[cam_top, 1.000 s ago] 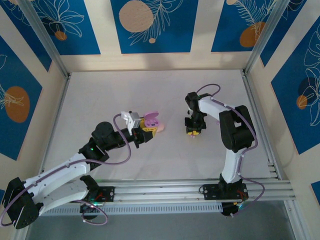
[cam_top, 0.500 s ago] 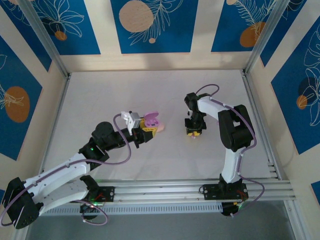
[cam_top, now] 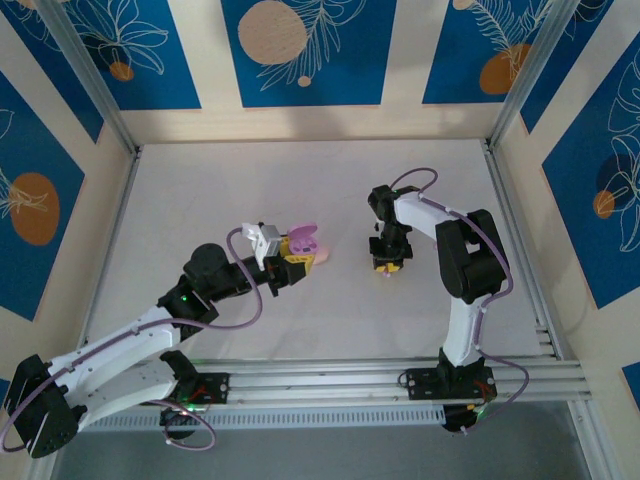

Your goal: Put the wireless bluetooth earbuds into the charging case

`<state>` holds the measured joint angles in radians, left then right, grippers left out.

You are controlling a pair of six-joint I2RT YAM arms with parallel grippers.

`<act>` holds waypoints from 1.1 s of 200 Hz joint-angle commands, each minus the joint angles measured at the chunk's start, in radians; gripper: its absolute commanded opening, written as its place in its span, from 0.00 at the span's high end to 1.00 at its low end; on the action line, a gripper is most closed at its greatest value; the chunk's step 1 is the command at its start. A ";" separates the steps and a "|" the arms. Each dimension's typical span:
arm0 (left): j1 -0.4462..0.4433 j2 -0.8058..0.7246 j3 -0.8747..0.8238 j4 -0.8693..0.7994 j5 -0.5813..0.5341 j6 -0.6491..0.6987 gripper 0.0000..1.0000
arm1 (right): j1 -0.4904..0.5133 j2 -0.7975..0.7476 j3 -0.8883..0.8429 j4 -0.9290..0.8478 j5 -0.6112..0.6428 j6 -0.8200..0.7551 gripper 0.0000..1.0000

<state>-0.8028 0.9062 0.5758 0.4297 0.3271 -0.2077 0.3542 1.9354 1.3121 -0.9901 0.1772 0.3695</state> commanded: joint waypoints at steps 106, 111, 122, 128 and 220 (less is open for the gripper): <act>-0.003 0.009 -0.007 0.027 -0.004 -0.011 0.76 | 0.000 0.045 0.030 -0.048 -0.002 -0.003 0.76; -0.003 0.010 -0.005 0.026 -0.002 -0.011 0.76 | 0.000 0.045 0.029 -0.048 0.001 -0.002 0.77; -0.003 0.010 -0.001 0.020 -0.003 -0.005 0.76 | -0.001 0.042 0.029 -0.044 -0.001 -0.004 0.78; -0.003 0.009 0.002 0.016 -0.003 -0.001 0.76 | -0.001 0.040 0.030 -0.045 -0.002 -0.004 0.80; -0.003 -0.008 -0.003 0.005 -0.043 0.012 0.76 | -0.140 -0.353 -0.049 0.259 -0.958 0.146 0.82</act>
<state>-0.8028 0.9230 0.5755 0.4294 0.3180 -0.2077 0.2684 1.6993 1.3041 -0.9226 -0.2203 0.4023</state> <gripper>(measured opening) 0.351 0.175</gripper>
